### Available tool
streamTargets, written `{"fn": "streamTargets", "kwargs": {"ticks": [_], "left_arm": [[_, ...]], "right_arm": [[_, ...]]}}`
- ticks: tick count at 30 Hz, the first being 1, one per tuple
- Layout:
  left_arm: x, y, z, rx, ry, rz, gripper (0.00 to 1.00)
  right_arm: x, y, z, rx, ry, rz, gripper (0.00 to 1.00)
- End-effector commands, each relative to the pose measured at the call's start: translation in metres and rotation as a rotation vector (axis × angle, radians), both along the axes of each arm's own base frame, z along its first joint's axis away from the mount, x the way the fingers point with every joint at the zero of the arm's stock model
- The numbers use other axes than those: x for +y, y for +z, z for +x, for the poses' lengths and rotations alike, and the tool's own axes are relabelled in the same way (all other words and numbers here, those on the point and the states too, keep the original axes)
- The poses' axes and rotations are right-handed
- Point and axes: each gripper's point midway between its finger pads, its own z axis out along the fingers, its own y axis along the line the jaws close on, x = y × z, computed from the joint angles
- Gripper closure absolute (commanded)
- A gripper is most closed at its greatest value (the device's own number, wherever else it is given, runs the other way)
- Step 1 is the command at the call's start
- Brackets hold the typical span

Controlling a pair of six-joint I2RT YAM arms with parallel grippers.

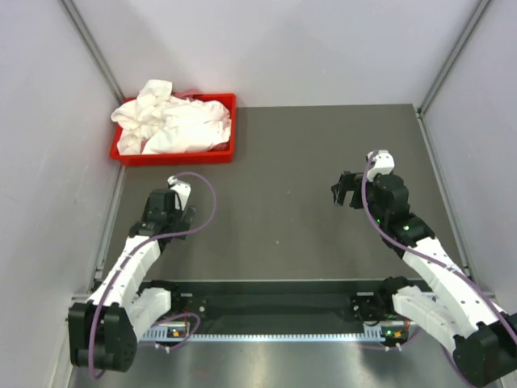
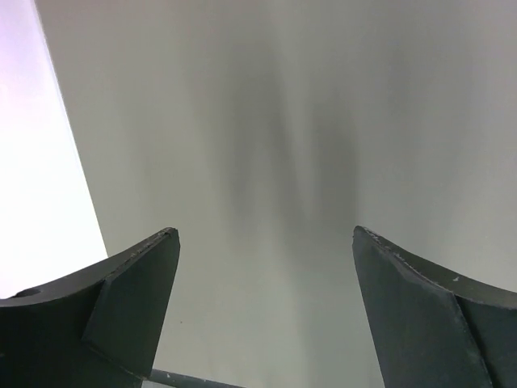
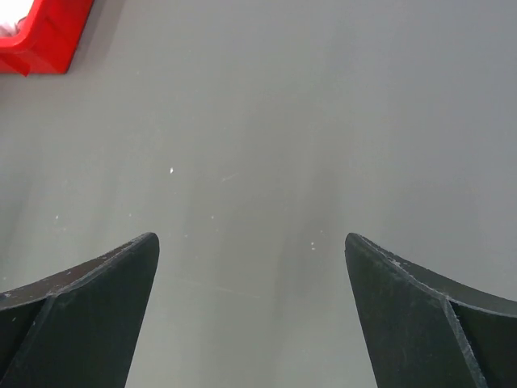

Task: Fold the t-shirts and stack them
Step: Grab the tshirt from the pile

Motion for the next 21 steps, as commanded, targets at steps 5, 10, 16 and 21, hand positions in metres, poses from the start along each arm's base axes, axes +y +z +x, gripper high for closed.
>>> {"fn": "streamTargets", "kwargs": {"ticks": [5,10,16,21], "left_arm": [[-0.013,0.043,0.034,-0.074,-0.092,-0.022,0.01],[-0.011,0.108,0.126,-0.198,-0.035,0.001,0.01],[0.012,0.128,0.262,-0.236,0.112,-0.017,0.02],[0.022,0.119,0.347,-0.261,0.157,0.004,0.07]], "right_arm": [[0.009,0.026,-0.003,-0.100,0.075,0.018,0.00],[0.015,0.046,0.000,-0.199,0.101,0.048,0.00],[0.007,0.060,0.015,-0.225,0.042,0.017,0.00],[0.005,0.053,0.027,-0.178,0.022,-0.029,0.00]]}}
